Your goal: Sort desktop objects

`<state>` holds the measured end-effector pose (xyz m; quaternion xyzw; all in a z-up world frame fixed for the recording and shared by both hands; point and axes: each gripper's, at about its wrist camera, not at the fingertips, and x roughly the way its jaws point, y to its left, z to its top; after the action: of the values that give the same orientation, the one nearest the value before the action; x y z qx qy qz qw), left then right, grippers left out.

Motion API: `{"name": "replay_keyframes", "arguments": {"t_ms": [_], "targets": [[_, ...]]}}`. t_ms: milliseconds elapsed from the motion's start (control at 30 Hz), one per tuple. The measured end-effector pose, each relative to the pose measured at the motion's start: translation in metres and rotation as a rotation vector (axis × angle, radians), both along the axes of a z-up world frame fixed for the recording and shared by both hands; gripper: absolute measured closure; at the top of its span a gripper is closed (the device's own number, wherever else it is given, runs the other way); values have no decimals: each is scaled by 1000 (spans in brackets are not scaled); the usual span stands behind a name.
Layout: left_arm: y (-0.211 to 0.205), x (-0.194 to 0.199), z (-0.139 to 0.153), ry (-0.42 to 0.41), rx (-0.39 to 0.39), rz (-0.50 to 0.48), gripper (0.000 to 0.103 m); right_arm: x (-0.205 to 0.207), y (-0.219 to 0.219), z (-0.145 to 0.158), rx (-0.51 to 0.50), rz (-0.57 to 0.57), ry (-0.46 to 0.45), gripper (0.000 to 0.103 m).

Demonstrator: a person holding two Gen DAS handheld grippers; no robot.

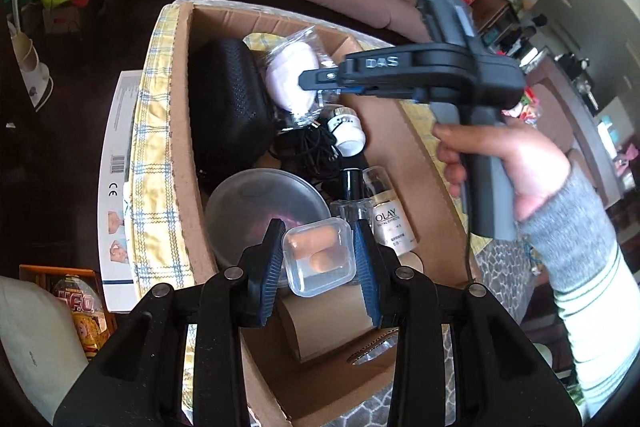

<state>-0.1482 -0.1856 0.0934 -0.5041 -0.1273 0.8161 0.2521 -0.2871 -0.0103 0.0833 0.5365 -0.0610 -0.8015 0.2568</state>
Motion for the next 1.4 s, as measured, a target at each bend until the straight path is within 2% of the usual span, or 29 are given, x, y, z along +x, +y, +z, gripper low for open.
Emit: {"name": "replay_keyframes", "arguments": {"t_ms": [267, 433, 467, 500, 667, 767, 867, 1033, 1133, 1233, 1333, 1367, 1400], "targets": [[6, -2, -4, -10, -3, -4, 70, -9, 2, -19, 47, -15, -32, 82], [8, 1, 2, 2, -6, 8, 70, 12, 7, 4, 81, -17, 51, 52], [8, 1, 4, 3, -2, 12, 70, 17, 11, 11, 73, -21, 68, 51], [7, 2, 6, 0, 15, 19, 70, 25, 15, 20, 58, -22, 89, 51], [-4, 2, 10, -28, 101, 66, 70, 82, 41, 58, -154, 48, 162, 49], [-13, 1, 8, -66, 194, 97, 71, 123, 56, 67, -212, 99, 208, 47], [-17, 0, 5, -106, 294, 113, 70, 149, 60, 63, -268, 141, 204, 46], [-20, 1, -7, -178, 470, 131, 70, 179, 40, 52, -245, 232, 240, 46], [-20, 1, -12, -199, 531, 144, 70, 192, 26, 48, -235, 269, 284, 45], [-18, 1, -17, -216, 590, 151, 70, 197, 17, 44, -232, 257, 315, 44], [-14, 2, -20, -217, 618, 153, 70, 195, 17, 41, -288, 209, 306, 45], [-13, 1, -21, -218, 622, 154, 71, 193, 19, 39, -310, 190, 294, 48], [-12, 2, -23, -218, 629, 157, 71, 190, 21, 37, -332, 171, 278, 60]]}}
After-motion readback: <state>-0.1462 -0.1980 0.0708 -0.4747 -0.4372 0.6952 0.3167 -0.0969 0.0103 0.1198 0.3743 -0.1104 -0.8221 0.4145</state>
